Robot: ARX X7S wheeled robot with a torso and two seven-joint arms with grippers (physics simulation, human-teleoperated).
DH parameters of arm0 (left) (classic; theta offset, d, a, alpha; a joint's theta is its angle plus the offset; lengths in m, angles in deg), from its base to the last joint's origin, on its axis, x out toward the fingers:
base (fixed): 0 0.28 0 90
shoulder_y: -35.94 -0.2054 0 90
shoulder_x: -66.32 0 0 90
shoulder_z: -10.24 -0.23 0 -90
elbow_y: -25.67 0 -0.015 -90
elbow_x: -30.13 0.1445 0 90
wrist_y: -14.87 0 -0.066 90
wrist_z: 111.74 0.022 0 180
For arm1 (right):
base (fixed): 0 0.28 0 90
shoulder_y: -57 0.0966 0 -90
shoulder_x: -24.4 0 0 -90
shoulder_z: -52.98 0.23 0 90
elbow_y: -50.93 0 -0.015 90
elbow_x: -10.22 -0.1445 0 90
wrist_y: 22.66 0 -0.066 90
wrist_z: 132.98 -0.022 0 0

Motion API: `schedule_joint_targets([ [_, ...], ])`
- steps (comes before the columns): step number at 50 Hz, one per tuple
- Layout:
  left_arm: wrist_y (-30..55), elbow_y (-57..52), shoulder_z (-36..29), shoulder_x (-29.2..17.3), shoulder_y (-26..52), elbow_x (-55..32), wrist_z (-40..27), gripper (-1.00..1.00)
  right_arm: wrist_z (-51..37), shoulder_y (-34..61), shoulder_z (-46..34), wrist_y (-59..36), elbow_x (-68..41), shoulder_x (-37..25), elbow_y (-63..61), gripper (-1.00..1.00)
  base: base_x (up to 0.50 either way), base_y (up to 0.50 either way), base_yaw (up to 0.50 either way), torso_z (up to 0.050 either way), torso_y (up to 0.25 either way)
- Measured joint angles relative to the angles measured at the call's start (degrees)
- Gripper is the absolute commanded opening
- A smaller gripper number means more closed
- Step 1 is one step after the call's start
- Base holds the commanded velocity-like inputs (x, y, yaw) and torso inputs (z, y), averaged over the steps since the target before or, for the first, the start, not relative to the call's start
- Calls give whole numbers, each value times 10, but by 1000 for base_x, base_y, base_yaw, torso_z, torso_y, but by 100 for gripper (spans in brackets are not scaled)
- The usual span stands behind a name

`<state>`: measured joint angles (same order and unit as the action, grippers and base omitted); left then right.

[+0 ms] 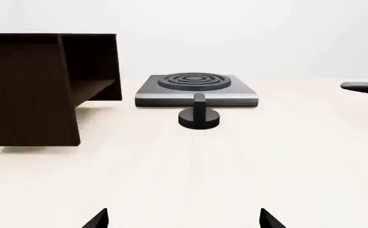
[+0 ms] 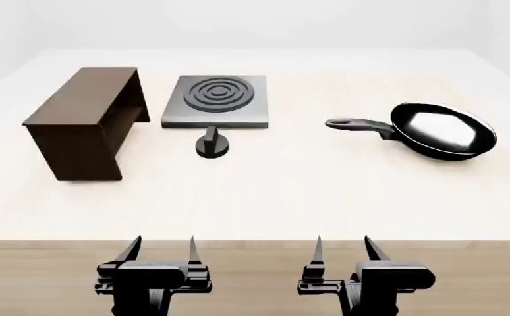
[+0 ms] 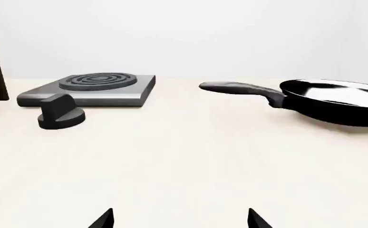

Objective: Put the frying pan on top of the cabinet.

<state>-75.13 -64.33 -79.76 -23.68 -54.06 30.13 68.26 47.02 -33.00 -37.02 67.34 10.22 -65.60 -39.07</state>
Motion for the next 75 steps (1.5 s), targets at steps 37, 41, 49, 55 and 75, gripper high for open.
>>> schedule_joint_targets([
  [37,-1,0,-50,-40,-1,-32,-43,100,-40,-1,-44,-6,-52,-40,-10,100,0,-306,0,0,0],
  [41,-2,0,-55,-43,-1,-35,-46,100,-43,-1,-47,-6,-54,-43,-10,100,0,-500,0,0,0],
  [49,-4,2,-63,-49,-1,-37,-53,100,-50,-1,-54,-7,-59,-49,-11,100,0,-500,0,0,0],
  [55,-4,3,-69,-51,0,-40,-59,100,-57,-1,-58,-6,-61,-55,-12,100,0,-295,0,0,0],
  [75,276,-215,-62,-80,100,-73,-93,100,-123,84,-26,-325,-134,-101,-265,100,145,0,0,0,0],
])
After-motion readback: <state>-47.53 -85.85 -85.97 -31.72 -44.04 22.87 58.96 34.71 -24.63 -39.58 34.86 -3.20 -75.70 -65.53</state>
